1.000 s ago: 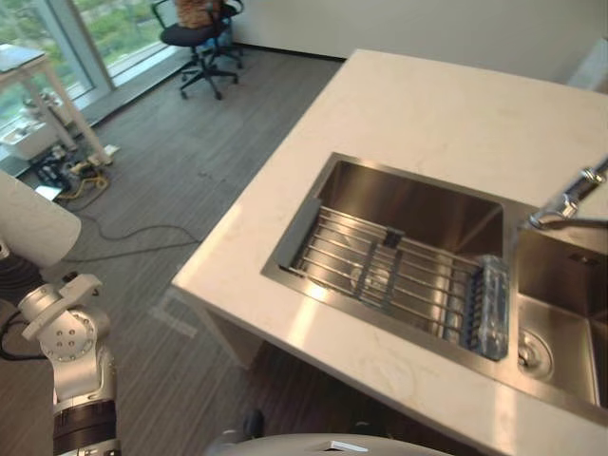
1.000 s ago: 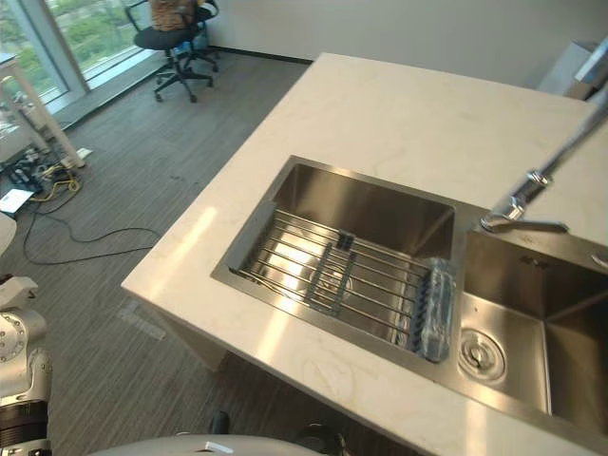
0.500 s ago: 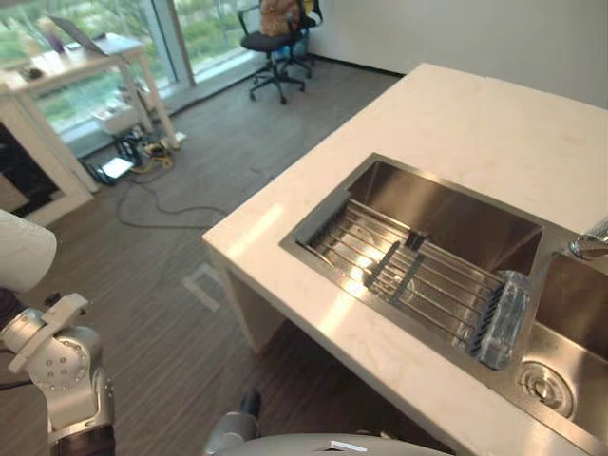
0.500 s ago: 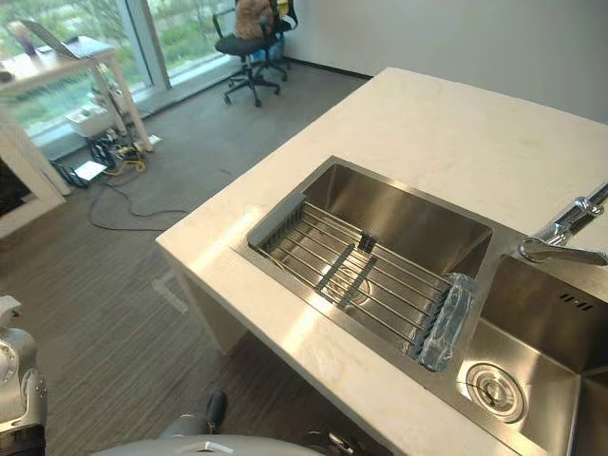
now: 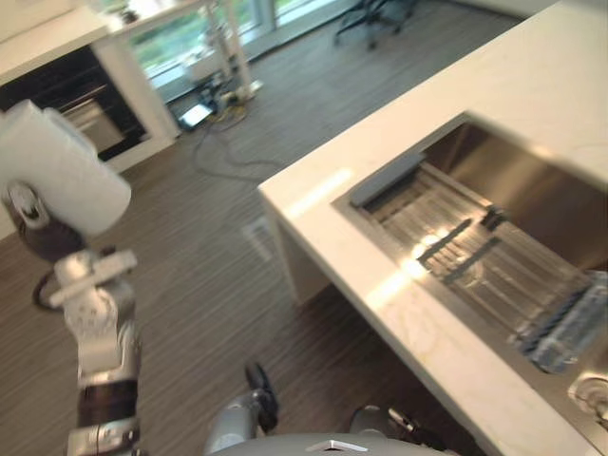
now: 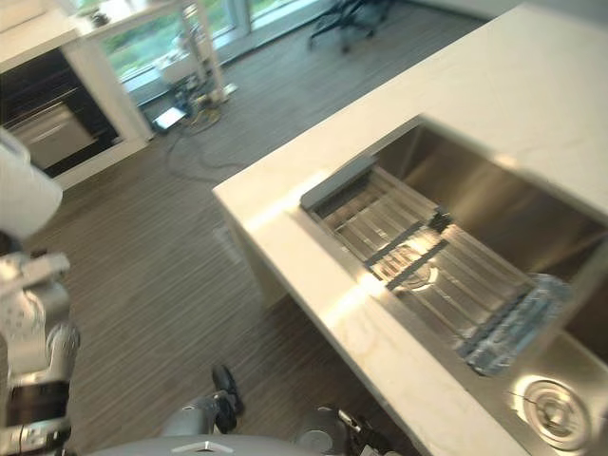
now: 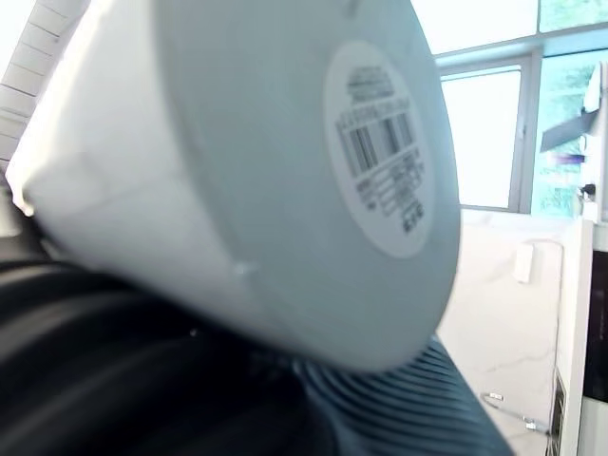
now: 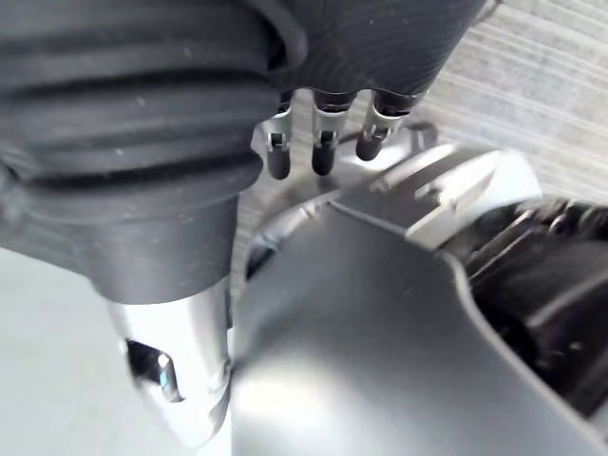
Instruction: Walk over to the sink, pick up the cup, carry it to the dishwasher, place the cup inside the dishwasher, then close the dishwasher door
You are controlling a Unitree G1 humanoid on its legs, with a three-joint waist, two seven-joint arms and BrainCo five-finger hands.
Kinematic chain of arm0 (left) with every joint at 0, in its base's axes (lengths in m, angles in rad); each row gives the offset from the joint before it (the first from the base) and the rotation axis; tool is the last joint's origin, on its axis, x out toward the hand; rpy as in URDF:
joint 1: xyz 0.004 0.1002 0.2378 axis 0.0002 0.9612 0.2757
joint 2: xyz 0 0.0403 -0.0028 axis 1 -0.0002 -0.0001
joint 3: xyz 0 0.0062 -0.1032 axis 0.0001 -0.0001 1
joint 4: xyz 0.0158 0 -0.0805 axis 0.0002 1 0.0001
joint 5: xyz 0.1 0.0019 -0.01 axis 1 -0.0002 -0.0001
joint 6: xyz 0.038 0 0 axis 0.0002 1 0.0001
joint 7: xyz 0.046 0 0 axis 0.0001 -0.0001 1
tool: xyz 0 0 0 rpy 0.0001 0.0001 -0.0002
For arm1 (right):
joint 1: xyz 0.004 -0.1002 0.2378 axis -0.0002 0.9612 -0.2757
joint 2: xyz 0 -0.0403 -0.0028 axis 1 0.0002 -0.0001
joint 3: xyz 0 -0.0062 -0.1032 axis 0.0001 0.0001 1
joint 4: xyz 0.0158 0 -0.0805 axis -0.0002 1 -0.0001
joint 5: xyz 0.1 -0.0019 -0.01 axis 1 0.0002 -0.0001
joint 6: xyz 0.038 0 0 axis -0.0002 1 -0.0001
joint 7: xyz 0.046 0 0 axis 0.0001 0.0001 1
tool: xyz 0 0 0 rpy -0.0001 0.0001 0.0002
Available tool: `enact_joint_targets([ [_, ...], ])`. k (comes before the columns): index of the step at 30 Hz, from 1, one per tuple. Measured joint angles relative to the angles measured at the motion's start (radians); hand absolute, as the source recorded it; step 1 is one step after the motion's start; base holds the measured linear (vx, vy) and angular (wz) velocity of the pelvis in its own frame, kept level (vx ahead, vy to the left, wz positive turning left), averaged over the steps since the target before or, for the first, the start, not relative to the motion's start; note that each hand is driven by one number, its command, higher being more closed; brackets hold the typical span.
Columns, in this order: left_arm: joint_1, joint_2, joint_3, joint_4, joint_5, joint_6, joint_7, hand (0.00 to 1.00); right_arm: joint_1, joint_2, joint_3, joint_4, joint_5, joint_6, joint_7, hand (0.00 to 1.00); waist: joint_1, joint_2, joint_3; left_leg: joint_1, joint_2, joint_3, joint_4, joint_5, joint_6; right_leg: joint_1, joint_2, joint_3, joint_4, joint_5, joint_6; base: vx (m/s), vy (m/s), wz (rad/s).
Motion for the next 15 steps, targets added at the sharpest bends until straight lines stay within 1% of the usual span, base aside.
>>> enact_joint_targets([
  [1, -0.060, 0.012, -0.054, -0.001, -0.015, 0.018, -0.002, 1.00, -0.010, -0.031, -0.044, 0.006, 0.001, 0.000, -0.006, 0.00, -0.019, 0.050, 0.004, 0.024, -0.045, 0.020, -0.076, 0.043, -0.032, 0.014, -0.035, -0.037, 0.018, -0.017, 0.018, -0.18, -0.007, 1.48],
  [2, -0.089, 0.018, -0.086, -0.014, -0.017, 0.026, -0.008, 1.00, -0.008, -0.039, -0.072, 0.031, 0.008, -0.002, 0.000, 0.00, -0.040, 0.060, 0.007, 0.027, -0.101, 0.018, -0.196, 0.149, -0.064, 0.011, -0.054, -0.058, 0.001, -0.015, 0.015, -0.19, 0.030, 1.56],
  [3, -0.099, 0.019, -0.094, -0.021, -0.018, 0.032, -0.007, 1.00, -0.016, -0.025, -0.085, 0.038, 0.012, -0.008, 0.000, 0.00, -0.056, 0.056, 0.009, 0.028, -0.132, 0.007, -0.231, 0.192, -0.082, 0.019, -0.095, -0.086, -0.013, -0.002, 0.016, -0.16, 0.092, 1.13],
  [4, -0.105, 0.020, -0.098, -0.021, -0.018, 0.042, 0.000, 1.00, -0.021, -0.024, -0.088, 0.047, 0.012, -0.012, -0.005, 0.00, -0.049, 0.054, 0.010, 0.045, -0.104, 0.101, -0.135, 0.094, -0.026, 0.033, -0.115, -0.121, -0.044, 0.030, 0.014, -0.18, 0.052, 0.58],
  [5, -0.107, 0.037, -0.098, -0.013, -0.019, 0.053, 0.008, 1.00, -0.020, -0.028, -0.076, 0.048, 0.008, -0.019, -0.005, 0.00, -0.044, 0.053, 0.010, 0.106, -0.074, 0.168, -0.066, 0.019, -0.073, 0.051, -0.117, -0.130, -0.079, 0.057, 0.016, -0.17, 0.033, 0.33],
  [6, -0.114, 0.046, -0.099, -0.008, -0.020, 0.060, 0.011, 1.00, -0.020, -0.030, -0.074, 0.049, 0.007, -0.022, -0.005, 0.00, -0.046, 0.054, 0.010, 0.134, -0.069, 0.181, -0.066, 0.003, -0.098, 0.059, -0.118, -0.136, -0.096, 0.070, 0.019, -0.16, -0.002, 0.24],
  [7, -0.138, 0.059, -0.102, 0.006, -0.020, 0.067, 0.011, 1.00, -0.020, -0.031, -0.066, 0.050, 0.006, -0.028, -0.007, 0.00, -0.049, 0.060, 0.006, 0.187, -0.069, 0.186, -0.096, -0.005, -0.133, 0.064, -0.111, -0.150, -0.121, 0.094, 0.017, -0.08, 0.055, 0.44],
  [8, -0.173, 0.060, -0.104, 0.027, -0.020, 0.074, 0.011, 1.00, -0.021, -0.039, -0.049, 0.059, 0.006, -0.038, -0.009, 0.00, -0.053, 0.078, -0.006, 0.225, -0.076, 0.184, -0.162, 0.026, -0.168, 0.061, -0.097, -0.180, -0.139, 0.118, 0.017, -0.04, 0.095, 0.56],
  [9, -0.193, 0.060, -0.111, 0.039, -0.020, 0.083, 0.011, 1.00, -0.026, -0.043, -0.046, 0.070, 0.004, -0.044, -0.009, 0.00, -0.057, 0.088, -0.013, 0.238, -0.085, 0.176, -0.215, 0.033, -0.196, 0.060, -0.087, -0.201, -0.142, 0.131, 0.024, -0.03, 0.146, 0.75],
  [10, -0.230, 0.060, -0.135, 0.071, -0.020, 0.102, 0.011, 1.00, -0.045, -0.044, -0.039, 0.091, -0.001, -0.046, -0.017, 0.00, -0.058, 0.094, -0.016, 0.247, -0.099, 0.161, -0.296, 0.029, -0.213, 0.063, -0.072, -0.238, -0.146, 0.148, 0.030, -0.04, 0.161, 0.69],
  [11, -0.222, 0.056, -0.151, 0.082, -0.023, 0.118, 0.009, 1.00, -0.063, -0.038, -0.026, 0.112, -0.014, -0.048, -0.036, 0.00, -0.057, 0.091, -0.016, 0.253, -0.103, 0.161, -0.333, 0.024, -0.221, 0.080, -0.061, -0.267, -0.154, 0.165, 0.029, -0.04, 0.146, 0.63],
  [12, -0.212, 0.054, -0.162, 0.082, -0.030, 0.125, 0.007, 1.00, -0.065, -0.034, -0.018, 0.117, -0.013, -0.050, -0.044, 0.00, -0.056, 0.084, -0.011, 0.259, -0.106, 0.160, -0.345, 0.022, -0.223, 0.094, -0.061, -0.281, -0.160, 0.171, 0.032, -0.05, 0.130, 0.51],
  [13, -0.173, 0.045, -0.179, 0.079, -0.044, 0.139, -0.003, 1.00, -0.063, -0.025, -0.008, 0.117, -0.012, -0.054, -0.054, 0.00, -0.053, 0.070, -0.005, 0.270, -0.112, 0.156, -0.363, 0.022, -0.222, 0.121, -0.060, -0.302, -0.172, 0.183, 0.035, -0.05, 0.102, 0.43],
  [14, -0.144, 0.038, -0.182, 0.068, -0.054, 0.146, -0.006, 1.00, -0.062, -0.025, -0.006, 0.118, -0.011, -0.052, -0.067, 0.00, -0.053, 0.066, -0.006, 0.270, -0.114, 0.146, -0.365, 0.018, -0.217, 0.132, -0.057, -0.310, -0.181, 0.190, 0.035, -0.08, 0.123, 0.52],
  [15, -0.070, 0.006, -0.186, 0.025, -0.069, 0.155, -0.005, 1.00, -0.058, -0.020, -0.002, 0.119, -0.009, -0.048, -0.086, 0.00, -0.044, 0.058, -0.009, 0.270, -0.115, 0.115, -0.365, 0.007, -0.219, 0.154, -0.044, -0.308, -0.211, 0.209, 0.035, -0.05, 0.078, 0.39],
])
